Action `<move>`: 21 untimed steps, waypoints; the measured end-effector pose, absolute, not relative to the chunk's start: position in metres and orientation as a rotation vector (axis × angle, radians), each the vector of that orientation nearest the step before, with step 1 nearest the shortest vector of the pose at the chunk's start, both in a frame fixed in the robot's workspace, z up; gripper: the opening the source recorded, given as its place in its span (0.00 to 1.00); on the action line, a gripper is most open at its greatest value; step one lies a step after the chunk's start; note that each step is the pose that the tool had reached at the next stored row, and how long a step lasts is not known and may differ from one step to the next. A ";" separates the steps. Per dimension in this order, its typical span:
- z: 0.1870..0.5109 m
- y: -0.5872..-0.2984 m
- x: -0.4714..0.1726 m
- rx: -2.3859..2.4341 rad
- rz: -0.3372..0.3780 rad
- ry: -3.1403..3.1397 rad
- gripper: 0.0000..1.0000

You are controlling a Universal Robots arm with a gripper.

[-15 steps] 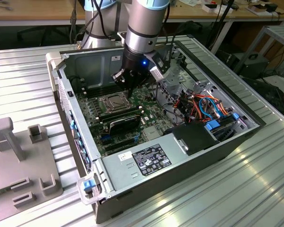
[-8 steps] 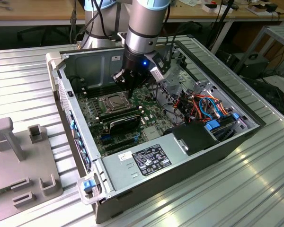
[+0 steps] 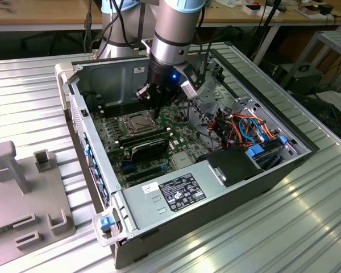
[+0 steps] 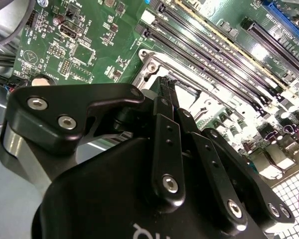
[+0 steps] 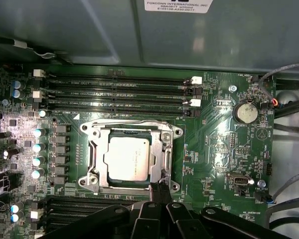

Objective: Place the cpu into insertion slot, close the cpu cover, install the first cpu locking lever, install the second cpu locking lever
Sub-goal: 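Install the second cpu locking lever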

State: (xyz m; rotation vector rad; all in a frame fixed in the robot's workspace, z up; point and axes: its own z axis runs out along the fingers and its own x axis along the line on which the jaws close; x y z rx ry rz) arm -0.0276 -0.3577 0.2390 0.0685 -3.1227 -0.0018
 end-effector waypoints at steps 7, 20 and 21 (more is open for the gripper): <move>0.239 -0.364 -0.028 0.068 -0.002 -3.123 0.11; 0.237 -0.375 -0.051 0.068 -0.002 -3.117 0.11; 0.236 -0.375 -0.054 0.068 -0.002 -3.117 0.11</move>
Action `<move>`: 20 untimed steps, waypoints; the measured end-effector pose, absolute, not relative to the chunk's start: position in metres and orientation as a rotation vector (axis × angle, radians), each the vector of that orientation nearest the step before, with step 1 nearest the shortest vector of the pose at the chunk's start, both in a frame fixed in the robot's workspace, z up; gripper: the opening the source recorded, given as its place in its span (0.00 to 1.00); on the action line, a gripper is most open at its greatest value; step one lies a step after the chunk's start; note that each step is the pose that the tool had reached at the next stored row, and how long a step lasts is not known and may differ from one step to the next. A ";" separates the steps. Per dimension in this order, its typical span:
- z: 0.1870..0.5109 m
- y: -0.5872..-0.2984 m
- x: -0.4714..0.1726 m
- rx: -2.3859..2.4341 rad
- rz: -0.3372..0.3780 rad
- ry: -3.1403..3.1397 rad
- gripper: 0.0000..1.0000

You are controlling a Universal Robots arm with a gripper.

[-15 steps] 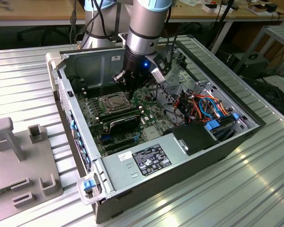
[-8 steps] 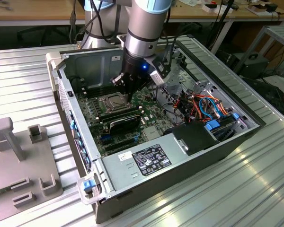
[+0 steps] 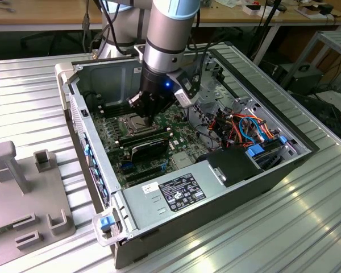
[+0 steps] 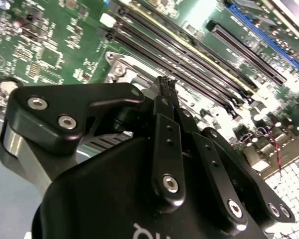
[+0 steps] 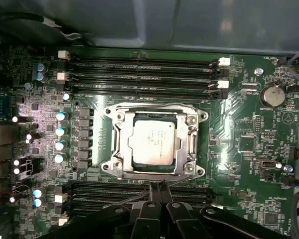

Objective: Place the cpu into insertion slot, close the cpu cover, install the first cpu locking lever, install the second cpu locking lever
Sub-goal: 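Install the second cpu locking lever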

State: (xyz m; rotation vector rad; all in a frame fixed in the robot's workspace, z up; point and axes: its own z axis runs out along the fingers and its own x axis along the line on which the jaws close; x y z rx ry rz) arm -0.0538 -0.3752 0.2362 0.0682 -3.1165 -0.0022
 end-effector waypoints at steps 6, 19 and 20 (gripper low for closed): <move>0.234 -0.376 -0.067 0.068 -0.002 -3.114 0.11; 0.237 -0.382 -0.067 0.068 -0.002 -3.113 0.11; 0.237 -0.382 -0.068 0.068 -0.002 -3.113 0.11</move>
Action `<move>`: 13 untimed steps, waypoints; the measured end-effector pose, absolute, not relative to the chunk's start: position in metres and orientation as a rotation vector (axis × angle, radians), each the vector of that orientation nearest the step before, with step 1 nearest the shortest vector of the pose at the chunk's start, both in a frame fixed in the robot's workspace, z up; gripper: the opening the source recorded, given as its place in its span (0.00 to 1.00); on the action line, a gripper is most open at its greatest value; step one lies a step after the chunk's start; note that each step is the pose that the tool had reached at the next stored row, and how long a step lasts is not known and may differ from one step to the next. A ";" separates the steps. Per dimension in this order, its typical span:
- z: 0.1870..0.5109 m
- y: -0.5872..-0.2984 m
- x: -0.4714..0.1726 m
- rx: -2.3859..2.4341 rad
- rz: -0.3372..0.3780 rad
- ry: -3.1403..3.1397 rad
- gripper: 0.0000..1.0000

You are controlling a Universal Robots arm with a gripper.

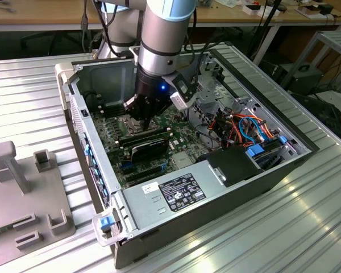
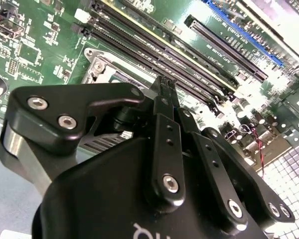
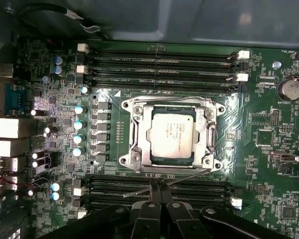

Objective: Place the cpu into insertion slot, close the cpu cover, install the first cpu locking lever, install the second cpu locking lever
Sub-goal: 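Install the second cpu locking lever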

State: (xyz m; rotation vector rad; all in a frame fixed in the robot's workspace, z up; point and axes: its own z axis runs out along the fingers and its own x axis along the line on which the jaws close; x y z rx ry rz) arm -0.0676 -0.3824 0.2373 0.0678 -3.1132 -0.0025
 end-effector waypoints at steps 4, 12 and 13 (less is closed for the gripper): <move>0.237 -0.384 -0.074 0.068 -0.002 -3.113 0.11; 0.237 -0.387 -0.084 0.068 -0.002 -3.113 0.11; 0.238 -0.387 -0.084 0.068 -0.001 -3.113 0.11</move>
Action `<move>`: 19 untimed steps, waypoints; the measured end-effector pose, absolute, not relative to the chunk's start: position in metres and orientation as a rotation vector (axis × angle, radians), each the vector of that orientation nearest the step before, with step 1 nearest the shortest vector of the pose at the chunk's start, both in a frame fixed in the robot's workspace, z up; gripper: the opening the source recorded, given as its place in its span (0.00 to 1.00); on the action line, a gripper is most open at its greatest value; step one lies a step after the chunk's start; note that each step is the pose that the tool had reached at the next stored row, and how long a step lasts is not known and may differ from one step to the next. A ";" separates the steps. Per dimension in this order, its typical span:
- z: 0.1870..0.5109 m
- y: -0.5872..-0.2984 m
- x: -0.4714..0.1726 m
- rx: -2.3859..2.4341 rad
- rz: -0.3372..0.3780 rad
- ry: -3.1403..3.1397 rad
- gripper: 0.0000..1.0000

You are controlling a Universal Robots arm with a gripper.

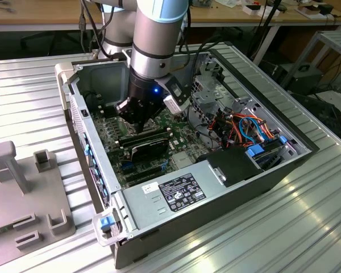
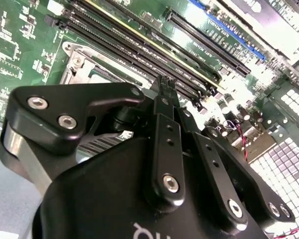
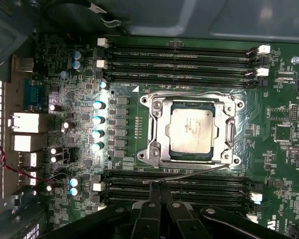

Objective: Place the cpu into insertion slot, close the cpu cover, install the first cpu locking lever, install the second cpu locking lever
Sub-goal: 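Install the second cpu locking lever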

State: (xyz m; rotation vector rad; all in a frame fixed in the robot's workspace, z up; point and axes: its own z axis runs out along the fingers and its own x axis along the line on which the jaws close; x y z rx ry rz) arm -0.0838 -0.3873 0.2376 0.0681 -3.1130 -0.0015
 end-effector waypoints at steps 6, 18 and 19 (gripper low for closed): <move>0.241 -0.387 -0.077 0.068 0.000 -3.108 0.11; 0.239 -0.382 -0.084 0.068 0.000 -3.106 0.11; 0.239 -0.382 -0.085 0.068 0.000 -3.106 0.11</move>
